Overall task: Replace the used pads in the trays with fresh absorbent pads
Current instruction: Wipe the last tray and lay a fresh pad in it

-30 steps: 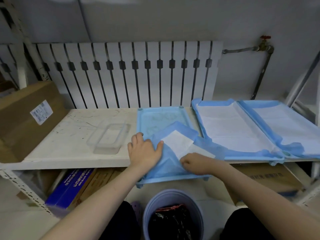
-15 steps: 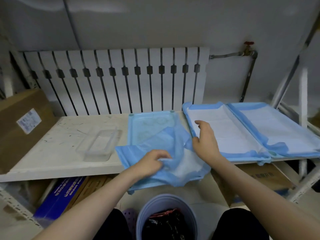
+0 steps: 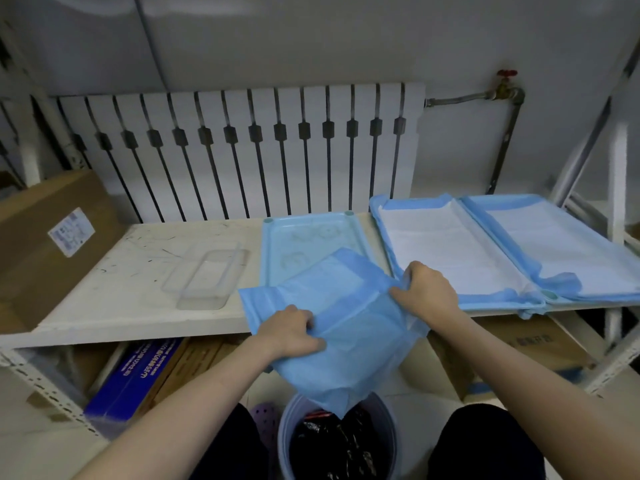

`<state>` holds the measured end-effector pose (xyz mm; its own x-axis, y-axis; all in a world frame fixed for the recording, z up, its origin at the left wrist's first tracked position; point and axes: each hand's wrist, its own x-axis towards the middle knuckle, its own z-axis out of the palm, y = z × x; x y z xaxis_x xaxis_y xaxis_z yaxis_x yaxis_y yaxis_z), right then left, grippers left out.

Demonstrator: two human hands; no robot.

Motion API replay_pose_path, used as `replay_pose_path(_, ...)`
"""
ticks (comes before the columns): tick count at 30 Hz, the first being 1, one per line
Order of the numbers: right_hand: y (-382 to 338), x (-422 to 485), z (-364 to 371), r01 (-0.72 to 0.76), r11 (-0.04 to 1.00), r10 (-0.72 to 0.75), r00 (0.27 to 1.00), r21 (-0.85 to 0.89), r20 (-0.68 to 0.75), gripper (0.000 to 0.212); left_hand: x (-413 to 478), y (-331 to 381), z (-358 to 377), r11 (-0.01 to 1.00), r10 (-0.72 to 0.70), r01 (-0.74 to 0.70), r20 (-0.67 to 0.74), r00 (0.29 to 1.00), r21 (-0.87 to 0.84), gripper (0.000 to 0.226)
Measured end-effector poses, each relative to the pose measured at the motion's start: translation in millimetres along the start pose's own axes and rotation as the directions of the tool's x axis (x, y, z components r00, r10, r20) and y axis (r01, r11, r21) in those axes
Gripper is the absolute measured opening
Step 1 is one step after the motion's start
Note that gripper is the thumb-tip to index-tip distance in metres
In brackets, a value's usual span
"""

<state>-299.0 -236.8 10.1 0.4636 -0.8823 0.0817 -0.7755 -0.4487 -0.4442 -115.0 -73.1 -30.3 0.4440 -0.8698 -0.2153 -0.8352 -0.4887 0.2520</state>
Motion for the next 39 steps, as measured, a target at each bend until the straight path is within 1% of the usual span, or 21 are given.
replay_pose_path(1,1,0,1,-0.008,1.0,0.009,1.0,-0.011,0.028,0.027,2,-1,0,0.999,0.002,-0.001,-0.037,0.999,0.033,0.043)
replay_pose_path(5,1,-2,2,-0.029,0.996,0.034,0.997,-0.081,0.07,0.036,6,-6,4,0.979,-0.049,0.069,-0.109,0.993,0.194,0.042)
replay_pose_path(9,0,-2,6,0.018,0.994,-0.005,0.992,-0.11,0.123,0.036,10,1,2,0.964,-0.01,0.045,-0.131,0.991,0.264,0.015)
replay_pose_path(12,0,0,4,0.021,0.992,0.0,0.985,-0.121,0.171,0.032,19,6,-25,0.988,-0.086,0.103,-0.141,0.986,0.118,0.008)
replay_pose_path(14,0,6,-2,0.03,0.988,0.002,0.979,-0.153,0.204,0.027,29,9,-60,0.976,-0.188,0.166,-0.165,0.968,-0.138,0.012)
replay_pose_path(15,-1,10,-5,0.043,0.986,-0.006,0.975,-0.163,0.224,0.026,35,9,-79,0.94,-0.253,0.196,-0.183,0.95,-0.28,0.014)
replay_pose_path(17,-3,18,-9,0.059,0.988,-0.02,0.967,-0.146,0.256,0.024,44,6,-113,0.837,-0.4,0.23,-0.269,0.876,-0.496,0.021)
replay_pose_path(18,-5,24,-11,0.063,0.992,-0.031,0.963,-0.114,0.266,0.021,50,3,-127,0.804,-0.473,0.238,-0.343,0.812,-0.545,0.026)
replay_pose_path(20,-7,32,-10,0.083,0.996,-0.072,0.954,-0.025,0.291,0.016,56,-4,-145,0.759,-0.584,0.218,-0.493,0.645,-0.614,0.026)
replay_pose_path(22,-9,40,-7,0.084,0.991,-0.111,0.952,0.103,0.286,0.02,66,-11,-155,0.701,-0.64,0.074,-0.58,0.504,-0.709,0.019)
replay_pose_path(24,-9,45,-5,0.077,0.966,-0.138,0.961,0.249,0.24,0.025,80,-18,-157,0.638,-0.658,-0.088,-0.601,0.453,-0.765,0.014)
replay_pose_path(26,-6,48,-3,0.07,0.946,-0.135,0.973,0.317,0.189,0.027,92,-21,-150,0.626,-0.65,-0.087,-0.58,0.491,-0.775,0.027)
replay_pose_path(27,-4,49,-2,0.069,0.946,-0.127,0.977,0.315,0.169,0.025,96,-22,-141,0.688,-0.618,-0.016,-0.598,0.511,-0.725,0.04)
replay_pose_path(29,0,51,3,0.078,0.956,-0.116,0.986,0.281,0.123,0.024,98,-19,-115,0.846,-0.495,0.141,-0.662,0.563,-0.514,0.054)
replay_pose_path(30,0,51,7,0.088,0.96,-0.116,0.989,0.266,0.093,0.027,96,-15,-100,0.885,-0.433,0.154,-0.654,0.62,-0.44,0.055)
replay_pose_path(31,1,51,11,0.088,0.964,-0.109,0.991,0.25,0.072,0.03,93,-10,-87,0.893,-0.385,0.121,-0.595,0.706,-0.434,0.05)
replay_pose_path(33,1,50,18,0.052,0.977,-0.067,0.996,0.206,0.066,0.028,87,-2,-61,0.889,-0.236,0.033,-0.394,0.888,-0.457,0.033)
replay_pose_path(34,0,49,18,0.03,0.982,-0.042,0.997,0.188,0.063,0.025,83,0,-51,0.902,-0.158,0.012,-0.304,0.939,-0.432,0.027)
replay_pose_path(35,-1,48,18,0.015,0.982,-0.025,0.998,0.189,0.053,0.021,79,3,-43,0.905,-0.115,-0.002,-0.248,0.962,-0.426,0.023)
replay_pose_path(37,-7,46,12,0.027,0.971,-0.028,1.0,0.239,-0.001,0.017,68,8,-40,0.871,-0.115,-0.01,-0.224,0.968,-0.491,0.018)
replay_pose_path(39,-18,43,5,0.047,0.934,-0.037,0.999,0.354,-0.035,0.017,59,11,-47,0.771,-0.13,-0.016,-0.183,0.974,-0.637,0.02)
